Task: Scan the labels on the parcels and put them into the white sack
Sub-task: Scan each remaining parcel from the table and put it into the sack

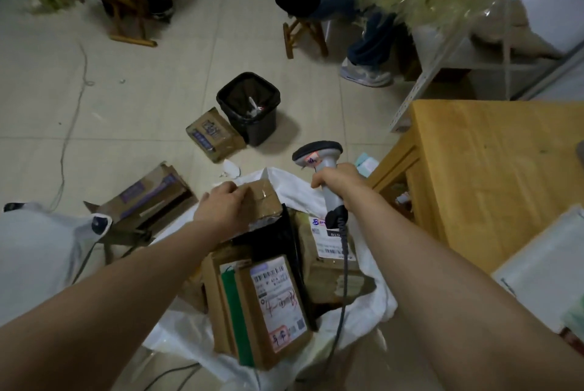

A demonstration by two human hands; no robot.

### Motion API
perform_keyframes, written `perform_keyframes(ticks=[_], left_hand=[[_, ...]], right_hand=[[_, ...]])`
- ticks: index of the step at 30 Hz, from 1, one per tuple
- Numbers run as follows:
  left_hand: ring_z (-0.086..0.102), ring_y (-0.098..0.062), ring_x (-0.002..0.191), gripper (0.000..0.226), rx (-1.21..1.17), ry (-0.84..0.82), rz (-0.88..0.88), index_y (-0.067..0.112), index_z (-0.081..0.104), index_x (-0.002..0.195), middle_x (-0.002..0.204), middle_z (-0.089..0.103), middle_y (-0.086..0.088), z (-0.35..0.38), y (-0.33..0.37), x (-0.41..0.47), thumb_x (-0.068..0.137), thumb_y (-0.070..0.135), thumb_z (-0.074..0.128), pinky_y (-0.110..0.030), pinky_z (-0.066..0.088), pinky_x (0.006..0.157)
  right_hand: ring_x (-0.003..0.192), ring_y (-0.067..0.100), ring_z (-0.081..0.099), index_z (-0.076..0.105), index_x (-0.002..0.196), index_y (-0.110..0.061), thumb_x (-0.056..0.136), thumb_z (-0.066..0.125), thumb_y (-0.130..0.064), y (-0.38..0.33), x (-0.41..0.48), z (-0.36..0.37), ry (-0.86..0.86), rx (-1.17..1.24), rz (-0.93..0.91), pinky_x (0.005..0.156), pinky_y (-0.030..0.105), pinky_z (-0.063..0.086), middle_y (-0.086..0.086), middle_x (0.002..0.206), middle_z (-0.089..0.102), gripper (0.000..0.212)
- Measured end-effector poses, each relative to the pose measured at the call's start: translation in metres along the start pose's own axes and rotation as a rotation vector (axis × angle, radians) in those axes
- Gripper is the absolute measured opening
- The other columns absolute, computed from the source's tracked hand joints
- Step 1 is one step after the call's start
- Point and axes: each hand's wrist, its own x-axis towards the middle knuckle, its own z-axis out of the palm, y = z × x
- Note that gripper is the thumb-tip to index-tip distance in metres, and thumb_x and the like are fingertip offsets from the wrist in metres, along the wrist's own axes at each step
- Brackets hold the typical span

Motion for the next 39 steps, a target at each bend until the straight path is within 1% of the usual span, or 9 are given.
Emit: perform_keyframes(ticks=[9, 15, 19, 23, 26, 30, 33, 36, 39], left_hand=[[0.035, -0.028, 0.127, 0.107, 0.027, -0.117, -0.063, 0.018, 0.026, 0.143, 0.136, 0.035, -0.009, 0.021, -0.035, 0.049, 0.06, 0.058, 0.081, -0.04, 0.04, 0.102], [0.037, -0.029, 0.124, 0.096, 0.339, -0.041, 0.058, 0.013, 0.029, 0.139, 0.134, 0.036, -0.009, 0.041, -0.039, 0.063, 0.067, 0.047, 0.081, -0.038, 0.034, 0.102], [0.033, -0.029, 0.131, 0.073, 0.14, -0.13, 0.055, 0.015, 0.031, 0.144, 0.144, 0.034, -0.01, 0.055, -0.045, 0.07, 0.084, 0.035, 0.069, -0.042, 0.036, 0.106], [0.032, -0.028, 0.133, 0.061, 0.142, -0.18, 0.047, 0.018, 0.034, 0.146, 0.145, 0.033, -0.01, 0.053, -0.057, 0.077, 0.091, 0.017, 0.06, -0.04, 0.035, 0.109], [0.033, -0.031, 0.127, 0.059, 0.232, 0.053, 0.002, 0.014, 0.037, 0.141, 0.138, 0.034, -0.013, 0.053, -0.061, 0.081, 0.088, 0.02, 0.063, -0.038, 0.034, 0.106], [-0.003, -0.037, 0.146, 0.105, 0.041, 0.082, -0.216, 0.01, -0.007, 0.151, 0.158, -0.006, -0.019, 0.05, -0.066, 0.088, 0.084, 0.038, 0.068, -0.047, 0.001, 0.12], [-0.026, -0.033, 0.143, 0.138, -0.095, 0.005, -0.218, 0.014, -0.027, 0.146, 0.155, -0.029, -0.015, 0.045, -0.066, 0.1, 0.067, 0.062, 0.075, -0.048, -0.018, 0.111], [-0.023, -0.029, 0.145, 0.117, -0.176, 0.172, -0.125, 0.019, -0.022, 0.15, 0.158, -0.023, -0.01, 0.033, -0.057, 0.114, 0.079, 0.063, 0.061, -0.048, -0.017, 0.112], [-0.002, -0.023, 0.149, 0.097, 0.009, 0.062, 0.002, 0.027, -0.019, 0.15, 0.162, 0.009, -0.005, 0.015, -0.047, 0.122, 0.091, 0.042, 0.057, -0.052, -0.015, 0.113]], right_hand=[[0.071, 0.018, 0.054, 0.055, 0.089, -0.005, 0.07, 0.073, -0.017, 0.01, 0.067, 0.041, -0.042, -0.104, 0.062, 0.051, 0.025, 0.035, 0.006, 0.084, 0.053, 0.029], [0.073, 0.02, 0.056, 0.051, 0.1, -0.006, 0.068, 0.074, -0.022, 0.023, 0.087, 0.055, -0.098, -0.314, 0.165, 0.054, 0.027, 0.041, 0.007, 0.086, 0.052, 0.042], [0.075, 0.02, 0.056, 0.053, 0.093, -0.005, 0.065, 0.075, -0.018, 0.028, 0.091, 0.062, -0.132, -0.374, 0.163, 0.059, 0.027, 0.047, 0.009, 0.09, 0.054, 0.037], [0.088, 0.027, 0.059, 0.053, 0.099, -0.004, 0.07, 0.071, -0.006, 0.021, 0.09, 0.066, -0.037, -0.173, 0.072, 0.073, 0.035, 0.053, 0.012, 0.096, 0.057, 0.035], [0.081, 0.017, 0.059, 0.06, 0.086, -0.018, 0.073, 0.069, -0.003, 0.009, 0.076, 0.054, -0.006, 0.108, -0.083, 0.06, 0.027, 0.046, 0.005, 0.093, 0.062, 0.022], [0.095, 0.02, 0.061, 0.069, 0.091, -0.021, 0.073, 0.071, -0.003, 0.003, 0.052, 0.027, 0.008, 0.31, -0.224, 0.069, 0.03, 0.05, 0.004, 0.105, 0.068, 0.026], [0.1, 0.025, 0.061, 0.07, 0.087, -0.02, 0.073, 0.07, 0.002, 0.01, 0.038, 0.013, 0.022, 0.393, -0.257, 0.083, 0.039, 0.054, 0.003, 0.102, 0.07, 0.027], [0.092, 0.02, 0.062, 0.069, 0.087, -0.021, 0.074, 0.069, 0.005, 0.017, 0.025, 0.011, 0.037, 0.371, -0.289, 0.078, 0.036, 0.054, -0.003, 0.093, 0.07, 0.028], [0.082, 0.01, 0.066, 0.067, 0.092, -0.014, 0.074, 0.069, 0.008, 0.019, 0.014, 0.019, 0.031, 0.398, -0.321, 0.066, 0.027, 0.054, -0.007, 0.087, 0.071, 0.029]])
